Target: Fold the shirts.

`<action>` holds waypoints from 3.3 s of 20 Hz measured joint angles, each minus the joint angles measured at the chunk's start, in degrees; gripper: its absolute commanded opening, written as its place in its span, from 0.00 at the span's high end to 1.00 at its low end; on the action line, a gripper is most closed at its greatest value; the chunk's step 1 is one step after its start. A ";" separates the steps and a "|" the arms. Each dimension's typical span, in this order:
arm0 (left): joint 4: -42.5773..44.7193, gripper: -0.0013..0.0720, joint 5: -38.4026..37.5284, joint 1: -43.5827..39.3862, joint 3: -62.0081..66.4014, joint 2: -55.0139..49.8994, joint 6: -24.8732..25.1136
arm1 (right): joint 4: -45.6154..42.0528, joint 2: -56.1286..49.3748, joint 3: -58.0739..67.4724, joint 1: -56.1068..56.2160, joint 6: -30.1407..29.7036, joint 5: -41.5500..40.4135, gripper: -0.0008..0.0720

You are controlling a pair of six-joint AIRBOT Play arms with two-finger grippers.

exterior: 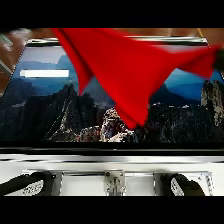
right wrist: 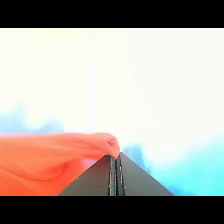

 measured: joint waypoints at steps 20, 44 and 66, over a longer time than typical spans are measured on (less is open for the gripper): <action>19.61 0.94 -27.91 5.22 -22.36 20.15 -9.05 | 3.69 -15.43 16.94 0.04 -0.44 8.94 0.91; 12.68 0.24 -14.75 18.84 -34.12 -14.32 -10.38 | 13.31 -47.56 16.24 2.99 6.88 10.97 0.10; -10.19 0.51 -9.70 30.42 -59.14 -23.45 4.44 | 14.86 -43.69 7.21 -7.26 4.57 37.59 0.09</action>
